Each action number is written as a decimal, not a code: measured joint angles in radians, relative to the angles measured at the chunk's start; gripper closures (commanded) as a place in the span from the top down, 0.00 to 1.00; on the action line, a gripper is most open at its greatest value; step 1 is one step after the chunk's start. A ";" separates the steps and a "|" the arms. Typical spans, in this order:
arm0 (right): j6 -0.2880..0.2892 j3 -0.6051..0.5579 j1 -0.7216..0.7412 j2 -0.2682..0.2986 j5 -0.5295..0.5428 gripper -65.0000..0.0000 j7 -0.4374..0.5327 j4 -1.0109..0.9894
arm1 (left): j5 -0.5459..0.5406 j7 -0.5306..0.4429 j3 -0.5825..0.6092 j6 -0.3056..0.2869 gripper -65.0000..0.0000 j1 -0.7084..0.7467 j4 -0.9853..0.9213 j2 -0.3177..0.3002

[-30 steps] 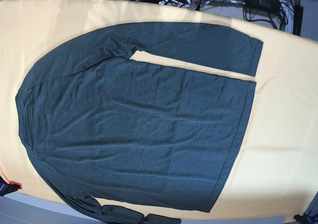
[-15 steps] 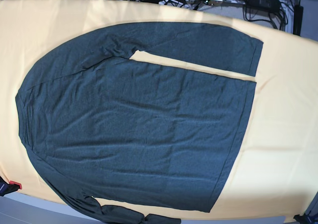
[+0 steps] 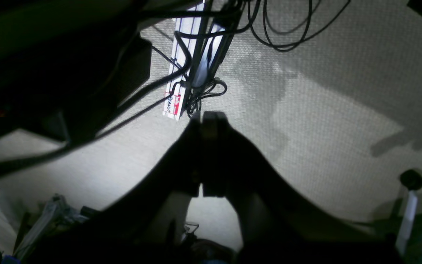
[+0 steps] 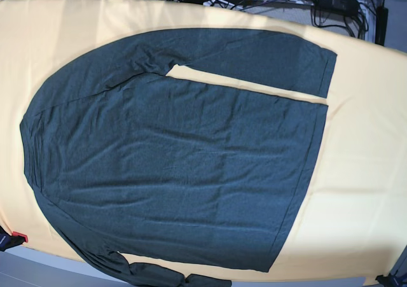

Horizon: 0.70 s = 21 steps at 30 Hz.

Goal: Fold the T-shirt properly

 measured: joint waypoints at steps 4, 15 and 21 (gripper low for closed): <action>0.000 -0.001 -0.129 0.038 0.052 0.00 -0.048 0.160 | -0.018 0.048 -0.001 0.005 0.00 0.088 0.131 -0.069; -0.064 0.003 -0.518 0.152 0.069 0.00 -0.063 0.721 | -0.036 0.060 -0.051 0.000 0.00 0.410 0.621 -0.239; -0.167 0.007 -0.733 0.193 0.056 0.00 -0.064 1.079 | -0.126 0.100 -0.251 -0.002 0.00 0.587 0.917 -0.296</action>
